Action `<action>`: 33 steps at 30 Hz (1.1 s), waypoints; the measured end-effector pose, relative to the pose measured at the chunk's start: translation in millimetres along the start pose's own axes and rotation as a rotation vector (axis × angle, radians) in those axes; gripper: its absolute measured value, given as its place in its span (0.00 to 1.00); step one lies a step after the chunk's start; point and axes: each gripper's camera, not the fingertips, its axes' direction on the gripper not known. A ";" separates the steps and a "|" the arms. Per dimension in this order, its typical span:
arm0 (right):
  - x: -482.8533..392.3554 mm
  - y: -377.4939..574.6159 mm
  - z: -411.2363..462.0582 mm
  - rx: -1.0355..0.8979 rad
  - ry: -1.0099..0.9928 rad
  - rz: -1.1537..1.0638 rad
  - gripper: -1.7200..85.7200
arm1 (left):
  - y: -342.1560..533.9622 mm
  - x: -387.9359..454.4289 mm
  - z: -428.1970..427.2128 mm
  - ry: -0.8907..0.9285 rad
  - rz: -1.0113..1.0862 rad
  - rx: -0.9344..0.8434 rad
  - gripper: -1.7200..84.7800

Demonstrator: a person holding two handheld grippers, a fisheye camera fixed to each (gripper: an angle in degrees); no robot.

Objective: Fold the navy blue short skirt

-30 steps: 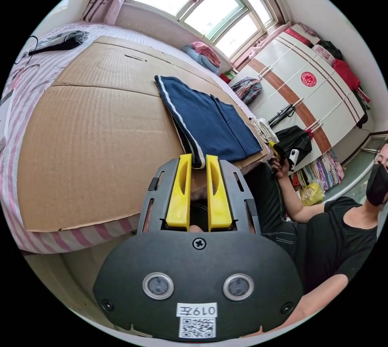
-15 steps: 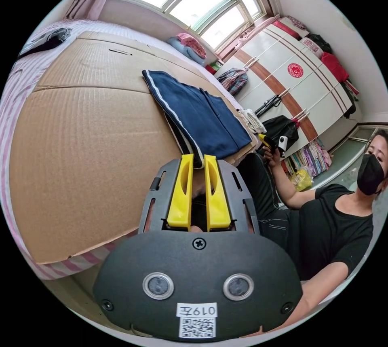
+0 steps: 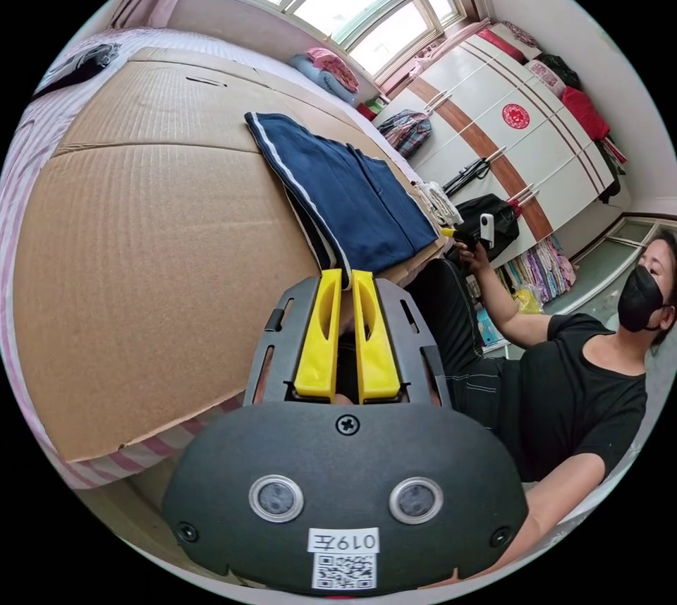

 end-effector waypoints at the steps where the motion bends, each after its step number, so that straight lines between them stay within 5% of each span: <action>1: 4.7 -10.3 2.3 -0.016 -0.015 0.003 0.09 | 0.1 -1.1 -0.2 0.002 -0.004 0.004 0.04; 33: 52.9 -152.1 95.2 -0.322 -0.113 0.018 0.01 | -82.0 74.6 -27.7 -0.036 0.065 -0.096 0.03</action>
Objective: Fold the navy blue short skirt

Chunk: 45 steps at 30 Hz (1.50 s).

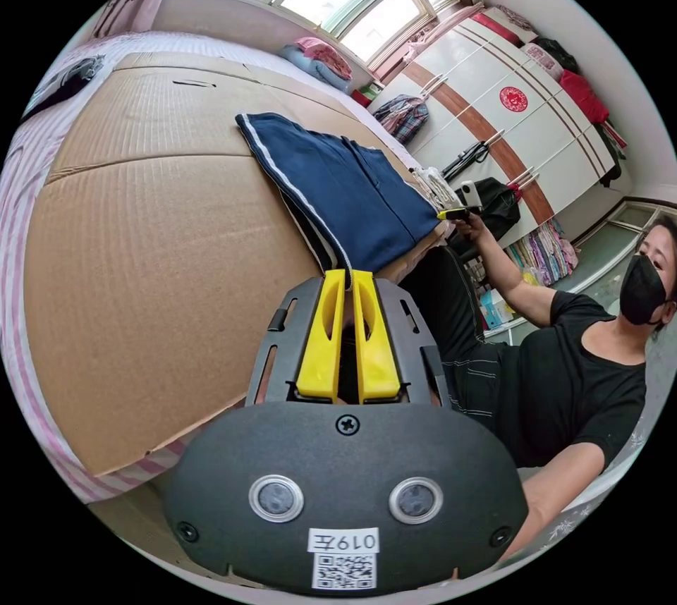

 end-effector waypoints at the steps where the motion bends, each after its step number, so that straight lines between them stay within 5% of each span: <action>1: -5.0 -3.3 5.5 -0.015 0.024 -0.018 0.01 | -2.6 3.9 -0.2 -0.001 0.005 -0.011 0.03; 16: -30.9 32.4 150.0 0.009 0.115 -0.029 0.05 | -23.8 109.6 -18.4 -0.034 -0.061 0.001 0.03; 22: -120.7 102.5 194.5 0.256 0.519 -0.141 0.07 | -16.1 255.1 -54.8 -0.435 0.056 0.199 0.03; 27: -273.6 126.5 348.5 0.364 0.831 -0.544 0.06 | -37.9 459.6 62.0 -0.952 0.505 0.093 0.03; 35: -388.8 124.9 633.8 0.208 1.111 -0.909 0.10 | -64.0 562.7 159.0 -1.071 0.706 -0.093 0.03; 45: -384.9 131.2 795.3 0.060 1.209 -0.978 0.09 | -80.3 635.1 189.8 -1.129 0.785 -0.193 0.03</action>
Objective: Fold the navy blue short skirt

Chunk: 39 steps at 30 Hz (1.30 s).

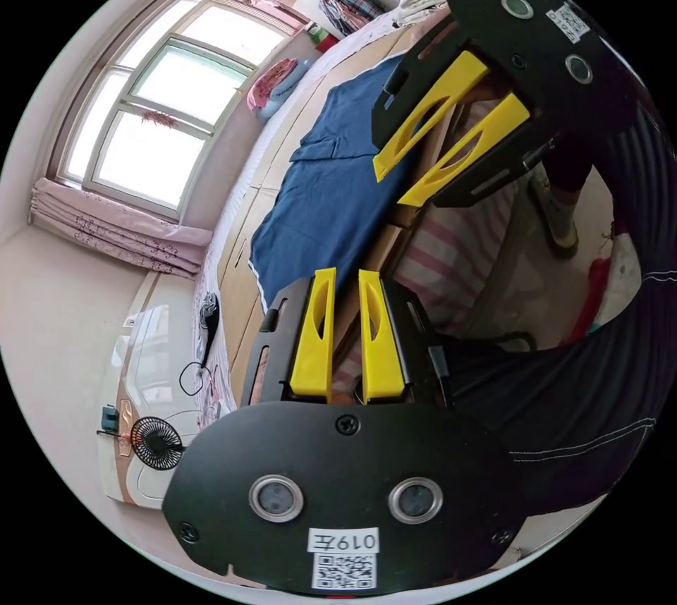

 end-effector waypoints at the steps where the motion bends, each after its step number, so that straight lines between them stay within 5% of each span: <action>1: -11.8 -3.2 7.6 -0.005 0.007 -0.005 0.10 | -2.9 0.6 -1.7 0.003 0.004 -0.001 0.03; 11: -88.0 -9.4 44.6 0.046 0.018 0.006 0.02 | -28.5 -8.4 -34.9 0.030 -0.014 0.037 0.03; 28: -161.4 1.7 108.1 0.030 0.087 -0.019 0.09 | -67.1 -10.5 -82.7 0.007 0.099 0.110 0.03; 39: -190.5 17.8 141.7 0.022 0.149 -0.042 0.02 | -64.4 -20.8 -93.8 -0.003 0.097 0.116 0.03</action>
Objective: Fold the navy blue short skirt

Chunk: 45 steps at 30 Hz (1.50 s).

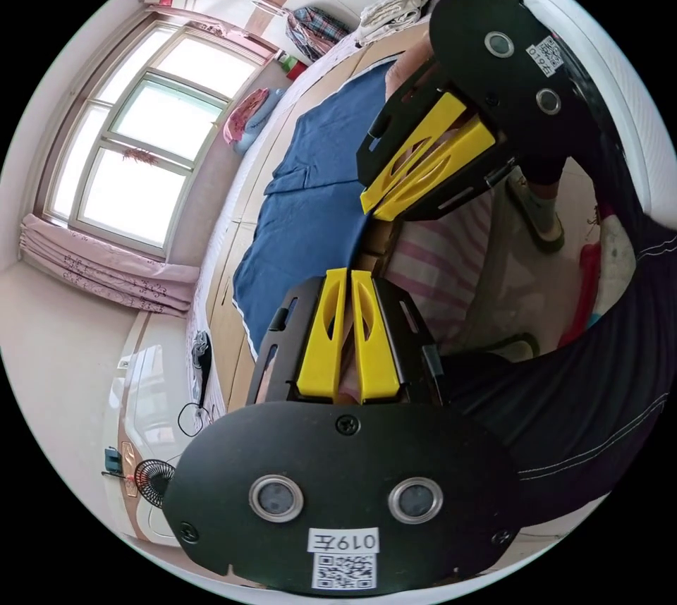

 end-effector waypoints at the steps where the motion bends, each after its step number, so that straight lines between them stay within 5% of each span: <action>1: -0.5 1.3 1.4 0.005 0.013 0.000 0.03 | 1.1 -0.9 -1.5 -0.006 -0.007 -0.002 0.03; 19: 13.8 -24.5 28.7 0.064 -0.134 0.048 0.08 | 67.4 -43.2 -7.8 -0.086 -0.061 -0.144 0.03; 45: 34.3 15.1 45.9 0.037 -0.015 -0.035 0.01 | 60.1 -68.9 13.7 -0.129 0.044 -0.264 0.02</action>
